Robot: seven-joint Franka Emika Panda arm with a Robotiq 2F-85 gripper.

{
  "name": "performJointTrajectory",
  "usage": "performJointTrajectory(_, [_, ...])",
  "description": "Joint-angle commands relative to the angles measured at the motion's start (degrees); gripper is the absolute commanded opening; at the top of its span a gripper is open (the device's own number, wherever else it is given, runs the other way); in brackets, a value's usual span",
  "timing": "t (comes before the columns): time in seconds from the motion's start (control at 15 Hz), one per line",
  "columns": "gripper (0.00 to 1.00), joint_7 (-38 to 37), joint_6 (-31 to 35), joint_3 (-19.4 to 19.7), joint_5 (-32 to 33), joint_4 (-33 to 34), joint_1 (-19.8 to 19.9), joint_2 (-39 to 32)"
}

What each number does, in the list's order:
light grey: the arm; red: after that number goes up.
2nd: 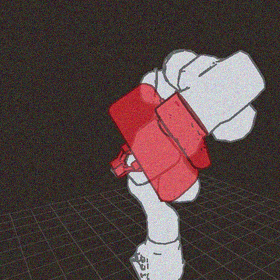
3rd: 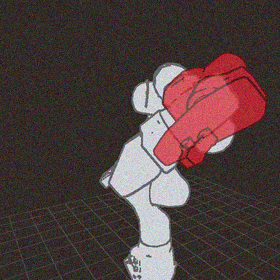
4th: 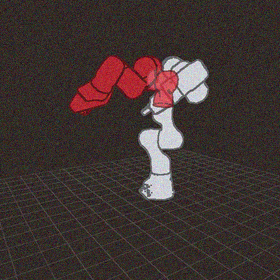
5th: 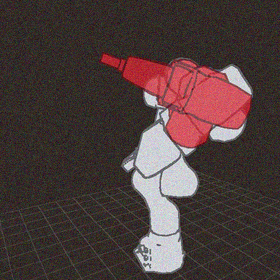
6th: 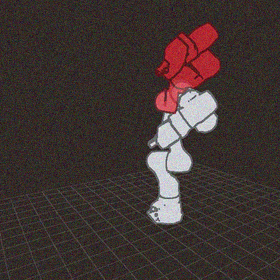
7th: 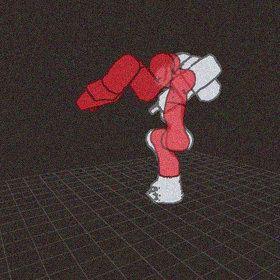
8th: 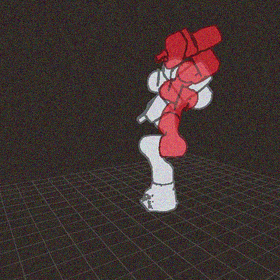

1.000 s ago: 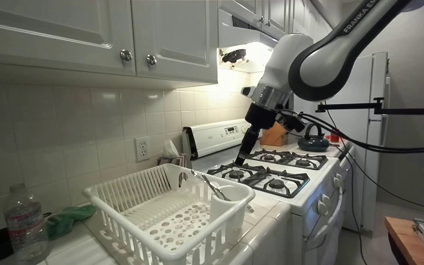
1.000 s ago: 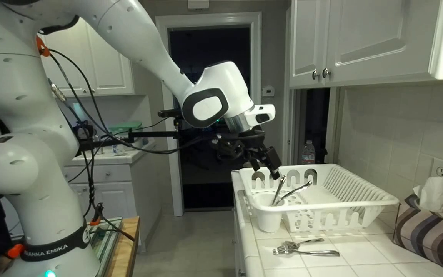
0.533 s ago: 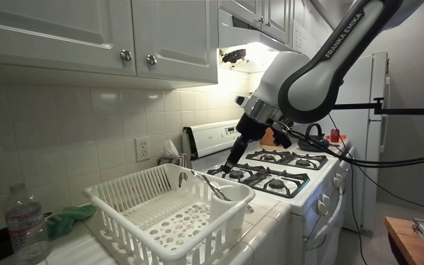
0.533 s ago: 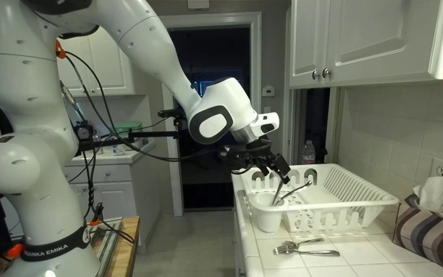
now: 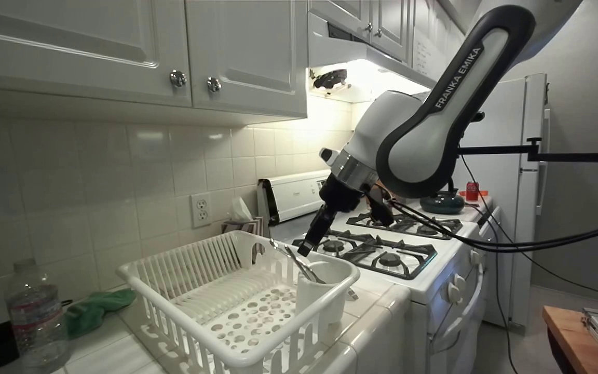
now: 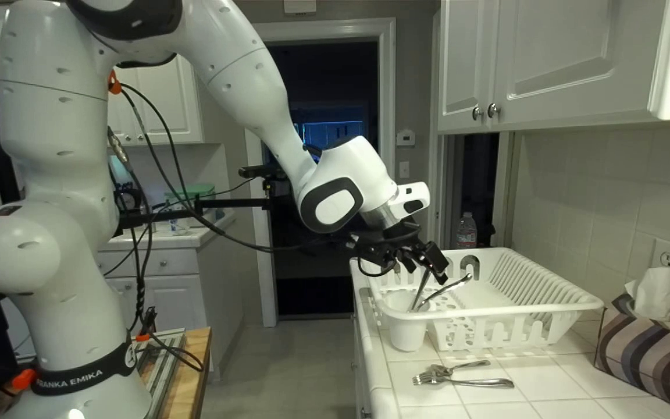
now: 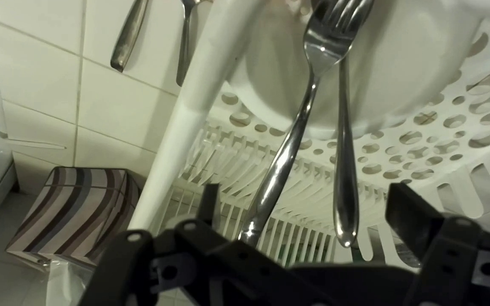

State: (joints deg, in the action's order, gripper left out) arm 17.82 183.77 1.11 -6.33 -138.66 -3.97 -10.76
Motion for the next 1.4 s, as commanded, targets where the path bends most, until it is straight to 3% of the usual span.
performJointTrajectory(0.0, [1.00,-5.2,2.7,0.3,4.7,3.0,0.6,-3.9])
performJointTrajectory(0.07, [1.00,-3.7,3.1,1.9,1.5,3.7,-1.5,-4.8])
performJointTrajectory(0.4, [1.00,-4.9,3.2,2.4,1.1,5.4,-2.3,-7.2])
performJointTrajectory(0.47, [1.00,-7.9,3.2,1.6,4.7,5.7,-1.1,-7.5])
performJointTrajectory(0.87, [1.00,-10.0,3.5,0.9,6.4,6.5,-1.2,-8.7])
performJointTrajectory(1.33, [1.00,-9.7,3.7,7.0,3.3,8.1,-7.4,-11.6])
